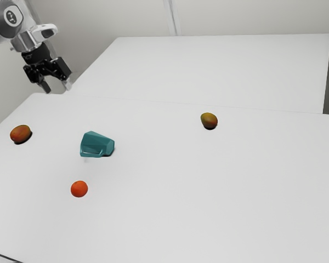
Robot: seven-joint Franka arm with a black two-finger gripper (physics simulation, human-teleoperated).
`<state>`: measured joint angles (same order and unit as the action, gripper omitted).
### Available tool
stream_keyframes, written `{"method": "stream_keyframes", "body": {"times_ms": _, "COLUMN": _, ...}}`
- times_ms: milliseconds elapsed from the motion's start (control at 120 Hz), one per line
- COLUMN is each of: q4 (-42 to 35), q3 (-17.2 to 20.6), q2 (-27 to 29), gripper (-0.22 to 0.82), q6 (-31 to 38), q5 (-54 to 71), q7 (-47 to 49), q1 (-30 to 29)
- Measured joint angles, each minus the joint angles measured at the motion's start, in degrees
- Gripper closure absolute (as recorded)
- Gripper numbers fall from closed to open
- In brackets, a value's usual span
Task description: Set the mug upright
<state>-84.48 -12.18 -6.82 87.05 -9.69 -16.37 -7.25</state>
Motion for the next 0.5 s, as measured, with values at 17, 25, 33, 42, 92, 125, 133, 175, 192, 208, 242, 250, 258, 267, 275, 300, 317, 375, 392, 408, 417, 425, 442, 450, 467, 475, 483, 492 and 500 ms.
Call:
{"method": "stream_keyframes", "body": {"times_ms": 17, "q4": 0.0, "q3": -0.08, "q2": -0.44, "gripper": 0.0, "q6": -0.02, "q5": -1.0, "q7": -0.48, "q1": -0.91}}
{"method": "stream_keyframes", "body": {"times_ms": 25, "q4": 0.0, "q3": -0.11, "q2": -0.65, "gripper": 0.0, "q6": -0.03, "q5": -1.48, "q7": -0.73, "q1": -1.34}}
{"method": "stream_keyframes", "body": {"times_ms": 33, "q4": 0.0, "q3": -0.14, "q2": -0.87, "gripper": 0.0, "q6": -0.04, "q5": -1.95, "q7": -0.98, "q1": -1.75}}
{"method": "stream_keyframes", "body": {"times_ms": 42, "q4": 0.02, "q3": -0.16, "q2": -1.14, "gripper": 0.0, "q6": -0.05, "q5": -2.44, "q7": -1.25, "q1": -2.16}}
{"method": "stream_keyframes", "body": {"times_ms": 92, "q4": 0.14, "q3": -0.24, "q2": -2.9, "gripper": 0.0, "q6": -0.13, "q5": -5.48, "q7": -2.92, "q1": -4.43}}
{"method": "stream_keyframes", "body": {"times_ms": 125, "q4": 0.32, "q3": -0.24, "q2": -4.52, "gripper": 0.0, "q6": -0.17, "q5": -7.66, "q7": -4.11, "q1": -5.98}}
{"method": "stream_keyframes", "body": {"times_ms": 133, "q4": 0.37, "q3": -0.24, "q2": -4.95, "gripper": 0.0, "q6": -0.18, "q5": -8.19, "q7": -4.41, "q1": -6.32}}
{"method": "stream_keyframes", "body": {"times_ms": 175, "q4": 0.58, "q3": -0.23, "q2": -7.3, "gripper": 0.0, "q6": -0.22, "q5": -10.67, "q7": -5.92, "q1": -7.65}}
{"method": "stream_keyframes", "body": {"times_ms": 192, "q4": 0.66, "q3": -0.21, "q2": -8.18, "gripper": 0.0, "q6": -0.23, "q5": -11.53, "q7": -6.5, "q1": -8.02}}
{"method": "stream_keyframes", "body": {"times_ms": 208, "q4": 0.71, "q3": -0.19, "q2": -8.98, "gripper": 0.0, "q6": -0.24, "q5": -12.27, "q7": -7.07, "q1": -8.28}}
{"method": "stream_keyframes", "body": {"times_ms": 242, "q4": 0.79, "q3": -0.15, "q2": -10.4, "gripper": 0.0, "q6": -0.25, "q5": -13.53, "q7": -8.16, "q1": -8.78}}
{"method": "stream_keyframes", "body": {"times_ms": 250, "q4": 0.8, "q3": -0.14, "q2": -10.74, "gripper": 0.0, "q6": -0.25, "q5": -13.82, "q7": -8.43, "q1": -8.98}}
{"method": "stream_keyframes", "body": {"times_ms": 258, "q4": 0.81, "q3": -0.14, "q2": -11.05, "gripper": 0.0, "q6": -0.25, "q5": -14.11, "q7": -8.69, "q1": -9.19}}
{"method": "stream_keyframes", "body": {"times_ms": 267, "q4": 0.82, "q3": -0.14, "q2": -11.36, "gripper": 0.0, "q6": -0.25, "q5": -14.42, "q7": -8.94, "q1": -9.41}}
{"method": "stream_keyframes", "body": {"times_ms": 275, "q4": 0.81, "q3": -0.13, "q2": -11.64, "gripper": 0.0, "q6": -0.25, "q5": -14.77, "q7": -9.2, "q1": -9.63}}
{"method": "stream_keyframes", "body": {"times_ms": 300, "q4": 0.8, "q3": -0.13, "q2": -12.41, "gripper": 0.0, "q6": -0.24, "q5": -15.76, "q7": -9.94, "q1": -10.2}}
{"method": "stream_keyframes", "body": {"times_ms": 317, "q4": 0.8, "q3": -0.13, "q2": -13.07, "gripper": 0.0, "q6": -0.23, "q5": -16.43, "q7": -10.42, "q1": -10.58}}
{"method": "stream_keyframes", "body": {"times_ms": 375, "q4": 0.79, "q3": -0.12, "q2": -15.03, "gripper": 0.0, "q6": -0.14, "q5": -18.19, "q7": -12.0, "q1": -11.33}}
{"method": "stream_keyframes", "body": {"times_ms": 392, "q4": 0.78, "q3": -0.12, "q2": -15.33, "gripper": 0.0, "q6": -0.11, "q5": -18.53, "q7": -12.43, "q1": -11.44}}
{"method": "stream_keyframes", "body": {"times_ms": 408, "q4": 0.8, "q3": -0.12, "q2": -15.56, "gripper": 0.0, "q6": -0.07, "q5": -18.81, "q7": -12.84, "q1": -11.58}}
{"method": "stream_keyframes", "body": {"times_ms": 417, "q4": 0.79, "q3": -0.12, "q2": -15.65, "gripper": 0.0, "q6": -0.04, "q5": -18.92, "q7": -13.04, "q1": -11.68}}
{"method": "stream_keyframes", "body": {"times_ms": 425, "q4": 0.79, "q3": -0.12, "q2": -15.72, "gripper": 0.0, "q6": 0.0, "q5": -19.03, "q7": -13.24, "q1": -11.78}}
{"method": "stream_keyframes", "body": {"times_ms": 442, "q4": 0.79, "q3": -0.12, "q2": -15.9, "gripper": 0.0, "q6": 0.12, "q5": -19.25, "q7": -13.63, "q1": -11.98}}
{"method": "stream_keyframes", "body": {"times_ms": 450, "q4": 0.79, "q3": -0.12, "q2": -15.99, "gripper": 0.0, "q6": 0.18, "q5": -19.35, "q7": -13.83, "q1": -12.06}}
{"method": "stream_keyframes", "body": {"times_ms": 467, "q4": 0.79, "q3": -0.12, "q2": -16.2, "gripper": 0.0, "q6": 0.3, "q5": -19.54, "q7": -14.21, "q1": -12.2}}
{"method": "stream_keyframes", "body": {"times_ms": 475, "q4": 0.79, "q3": -0.12, "q2": -16.3, "gripper": 0.0, "q6": 0.37, "q5": -19.63, "q7": -14.39, "q1": -12.27}}
{"method": "stream_keyframes", "body": {"times_ms": 483, "q4": 0.79, "q3": -0.12, "q2": -16.4, "gripper": 0.0, "q6": 0.44, "q5": -19.72, "q7": -14.57, "q1": -12.34}}
{"method": "stream_keyframes", "body": {"times_ms": 492, "q4": 0.79, "q3": -0.12, "q2": -16.48, "gripper": 0.0, "q6": 0.5, "q5": -19.8, "q7": -14.75, "q1": -12.41}}
{"method": "stream_keyframes", "body": {"times_ms": 500, "q4": 0.79, "q3": -0.12, "q2": -16.55, "gripper": 0.0, "q6": 0.56, "q5": -19.89, "q7": -14.93, "q1": -12.48}}
